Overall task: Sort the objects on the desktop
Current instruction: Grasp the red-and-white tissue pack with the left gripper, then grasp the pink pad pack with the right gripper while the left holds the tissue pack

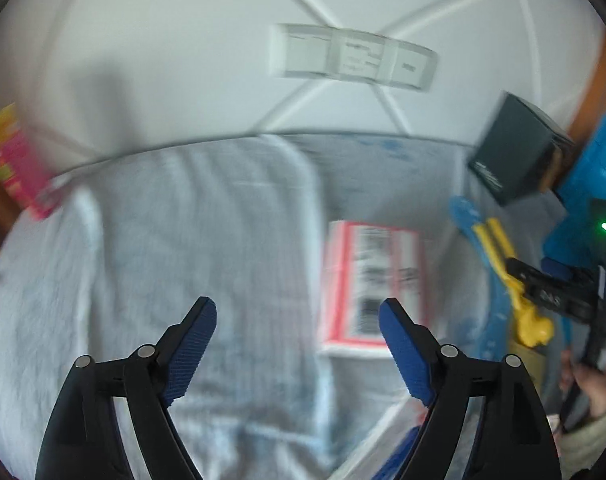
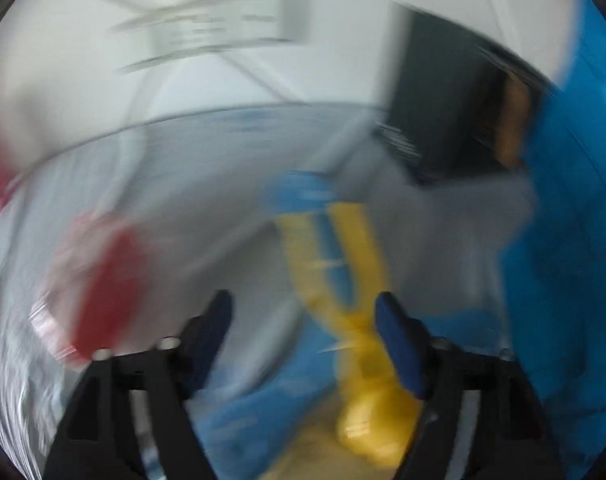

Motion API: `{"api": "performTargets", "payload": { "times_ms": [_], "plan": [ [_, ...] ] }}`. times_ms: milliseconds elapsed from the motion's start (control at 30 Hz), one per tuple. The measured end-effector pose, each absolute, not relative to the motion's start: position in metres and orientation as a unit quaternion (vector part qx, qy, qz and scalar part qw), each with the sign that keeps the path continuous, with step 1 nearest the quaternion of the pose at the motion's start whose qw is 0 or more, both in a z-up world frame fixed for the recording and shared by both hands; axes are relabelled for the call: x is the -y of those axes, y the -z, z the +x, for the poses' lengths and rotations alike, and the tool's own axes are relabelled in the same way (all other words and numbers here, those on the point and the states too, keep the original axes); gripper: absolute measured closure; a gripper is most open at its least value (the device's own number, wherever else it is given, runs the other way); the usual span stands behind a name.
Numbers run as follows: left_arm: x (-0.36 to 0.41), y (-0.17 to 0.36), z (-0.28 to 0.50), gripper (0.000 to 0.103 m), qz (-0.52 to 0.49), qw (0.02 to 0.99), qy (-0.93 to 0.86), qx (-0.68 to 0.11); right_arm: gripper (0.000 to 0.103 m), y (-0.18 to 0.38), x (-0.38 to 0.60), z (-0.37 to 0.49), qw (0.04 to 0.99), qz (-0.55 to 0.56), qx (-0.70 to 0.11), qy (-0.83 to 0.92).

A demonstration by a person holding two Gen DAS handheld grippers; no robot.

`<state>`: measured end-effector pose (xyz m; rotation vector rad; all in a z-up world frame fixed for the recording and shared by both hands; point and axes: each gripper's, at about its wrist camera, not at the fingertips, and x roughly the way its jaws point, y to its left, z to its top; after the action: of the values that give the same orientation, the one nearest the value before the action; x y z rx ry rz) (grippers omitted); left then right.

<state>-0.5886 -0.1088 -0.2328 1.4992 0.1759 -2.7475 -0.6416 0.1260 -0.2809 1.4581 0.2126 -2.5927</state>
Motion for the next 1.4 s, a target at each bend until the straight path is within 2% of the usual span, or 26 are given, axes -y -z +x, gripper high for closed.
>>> {"api": "performTargets", "payload": {
  "times_ms": [133, 233, 433, 533, 667, 1000, 1100, 1233, 1300, 1400],
  "plan": [
    [0.059, 0.252, -0.635, 0.019, 0.502, -0.029, 0.864, -0.014, 0.017, 0.294, -0.143, -0.659, 0.063, 0.506, -0.060, 0.858],
    [0.036, 0.268, -0.660, 0.019, 0.520, 0.002, 0.853, 0.032, 0.017, 0.305, -0.155, -0.672, 0.051, 0.520, -0.052, 0.851],
    [0.031, 0.299, -0.674, 0.020, 0.553, 0.040, 0.829, 0.067, 0.016, 0.325, -0.161, -0.680, 0.031, 0.545, -0.059, 0.836],
    [0.032, 0.295, -0.653, 0.025, 0.551, 0.031, 0.831, 0.078, 0.018, 0.327, -0.145, -0.667, 0.046, 0.552, -0.090, 0.827],
    [0.053, 0.292, -0.613, 0.026, 0.564, 0.044, 0.822, 0.060, 0.018, 0.323, -0.120, -0.625, 0.110, 0.578, -0.085, 0.804],
    [0.127, 0.285, -0.435, 0.027, 0.610, 0.078, 0.788, -0.009, 0.018, 0.307, -0.037, -0.470, 0.254, 0.606, -0.098, 0.748],
    [0.142, 0.280, -0.397, 0.027, 0.610, 0.086, 0.787, -0.022, 0.018, 0.295, -0.013, -0.425, 0.315, 0.608, -0.070, 0.725],
    [0.158, 0.258, -0.369, 0.025, 0.586, 0.085, 0.804, -0.046, 0.018, 0.271, -0.027, -0.395, 0.202, 0.541, -0.136, 0.805],
    [0.163, 0.248, -0.357, 0.021, 0.573, 0.084, 0.813, -0.057, 0.018, 0.261, -0.060, -0.393, 0.097, 0.504, -0.170, 0.841],
    [0.158, 0.241, -0.351, 0.020, 0.561, 0.069, 0.822, -0.069, 0.017, 0.262, -0.115, -0.401, -0.016, 0.509, -0.135, 0.850]
  ]
}}
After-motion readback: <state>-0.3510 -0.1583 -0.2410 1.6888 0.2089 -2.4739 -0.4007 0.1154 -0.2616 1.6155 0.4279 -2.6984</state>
